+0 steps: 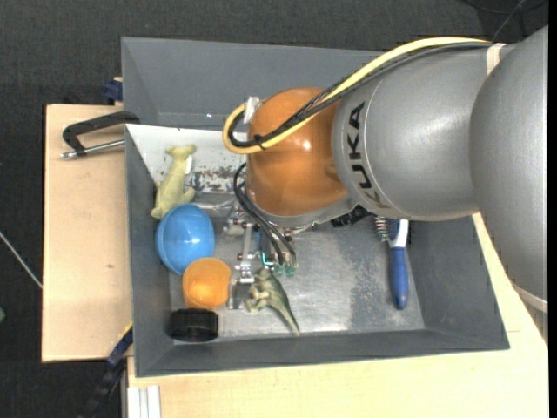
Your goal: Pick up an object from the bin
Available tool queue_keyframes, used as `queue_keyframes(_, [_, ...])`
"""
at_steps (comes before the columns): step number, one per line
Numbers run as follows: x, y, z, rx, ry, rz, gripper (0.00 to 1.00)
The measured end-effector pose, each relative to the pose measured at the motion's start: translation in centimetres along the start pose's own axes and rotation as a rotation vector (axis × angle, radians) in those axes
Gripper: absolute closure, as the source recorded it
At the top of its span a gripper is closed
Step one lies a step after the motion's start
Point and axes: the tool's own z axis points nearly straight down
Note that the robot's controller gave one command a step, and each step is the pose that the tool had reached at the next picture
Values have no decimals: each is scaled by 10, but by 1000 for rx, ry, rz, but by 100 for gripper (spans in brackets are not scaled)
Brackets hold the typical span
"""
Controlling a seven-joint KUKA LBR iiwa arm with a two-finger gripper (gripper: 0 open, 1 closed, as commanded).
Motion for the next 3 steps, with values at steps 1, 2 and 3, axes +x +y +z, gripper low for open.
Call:
queue_keyframes(1, [-6,-52,97,-4,-13,20,0])
queue_keyframes(2, [-8,-101,93,-4,-16,8,0])
queue_keyframes(3, [-9,-99,92,-5,-20,6,100])
